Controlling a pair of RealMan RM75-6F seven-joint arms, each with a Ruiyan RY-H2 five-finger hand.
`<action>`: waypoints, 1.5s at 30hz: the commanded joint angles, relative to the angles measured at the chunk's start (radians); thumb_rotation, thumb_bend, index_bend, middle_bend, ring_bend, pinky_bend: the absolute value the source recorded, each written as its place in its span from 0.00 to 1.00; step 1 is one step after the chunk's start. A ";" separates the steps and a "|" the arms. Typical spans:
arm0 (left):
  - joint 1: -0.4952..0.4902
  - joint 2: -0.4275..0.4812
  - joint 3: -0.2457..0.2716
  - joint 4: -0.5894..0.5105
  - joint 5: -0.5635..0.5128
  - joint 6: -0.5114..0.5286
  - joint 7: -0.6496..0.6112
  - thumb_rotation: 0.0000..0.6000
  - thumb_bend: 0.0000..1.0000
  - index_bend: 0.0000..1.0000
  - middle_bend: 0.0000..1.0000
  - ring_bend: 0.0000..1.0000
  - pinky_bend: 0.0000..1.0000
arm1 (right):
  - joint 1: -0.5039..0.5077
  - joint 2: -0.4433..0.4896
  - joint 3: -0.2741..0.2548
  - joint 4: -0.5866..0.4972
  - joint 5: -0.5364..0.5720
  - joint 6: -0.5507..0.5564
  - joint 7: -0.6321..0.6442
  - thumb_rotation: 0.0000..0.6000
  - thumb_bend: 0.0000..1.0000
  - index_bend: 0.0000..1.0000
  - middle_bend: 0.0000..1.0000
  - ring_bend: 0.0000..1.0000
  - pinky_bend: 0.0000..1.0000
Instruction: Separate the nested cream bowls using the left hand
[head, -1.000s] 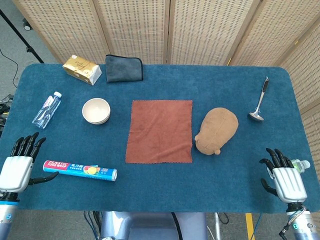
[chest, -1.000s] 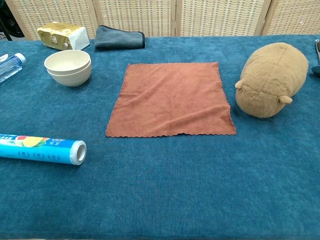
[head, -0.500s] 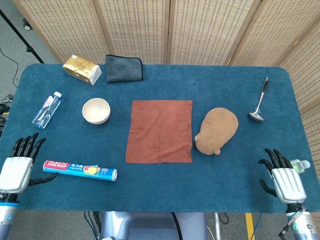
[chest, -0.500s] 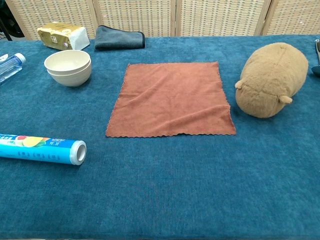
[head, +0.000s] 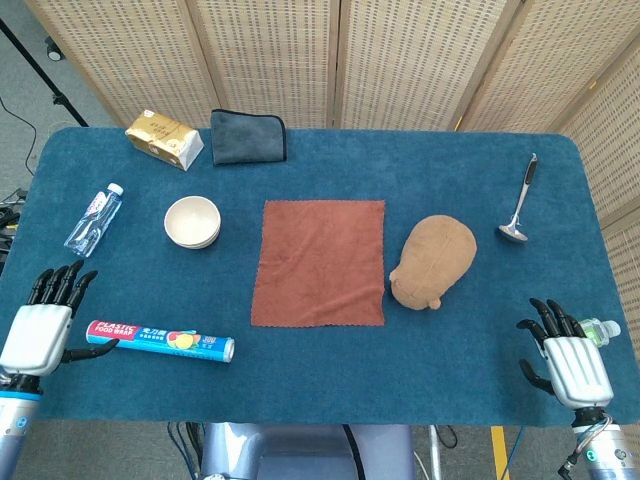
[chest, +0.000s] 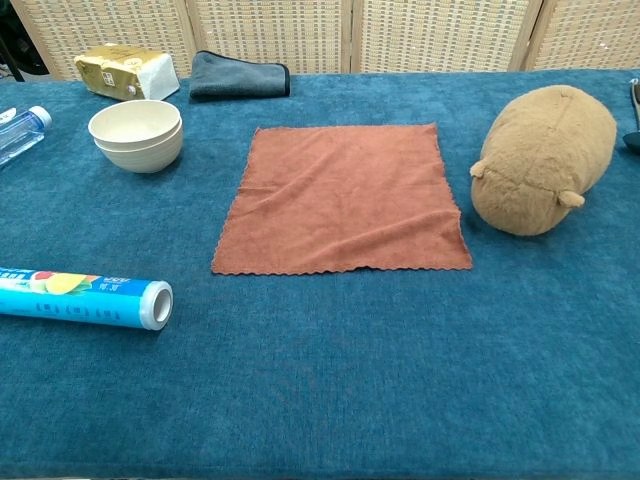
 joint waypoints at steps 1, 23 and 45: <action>-0.067 0.028 -0.044 0.027 -0.047 -0.081 0.004 0.59 0.06 0.12 0.00 0.00 0.00 | 0.000 0.000 0.000 0.000 0.001 -0.001 0.002 1.00 0.35 0.31 0.09 0.04 0.17; -0.380 -0.114 -0.122 0.372 -0.236 -0.485 0.018 0.63 0.09 0.23 0.01 0.00 0.00 | 0.009 -0.007 -0.012 0.006 -0.015 -0.020 0.018 1.00 0.35 0.31 0.09 0.04 0.17; -0.511 -0.316 -0.134 0.625 -0.246 -0.532 -0.009 0.74 0.11 0.25 0.18 0.00 0.00 | 0.007 0.004 -0.004 0.007 -0.002 -0.015 0.042 1.00 0.35 0.31 0.09 0.04 0.17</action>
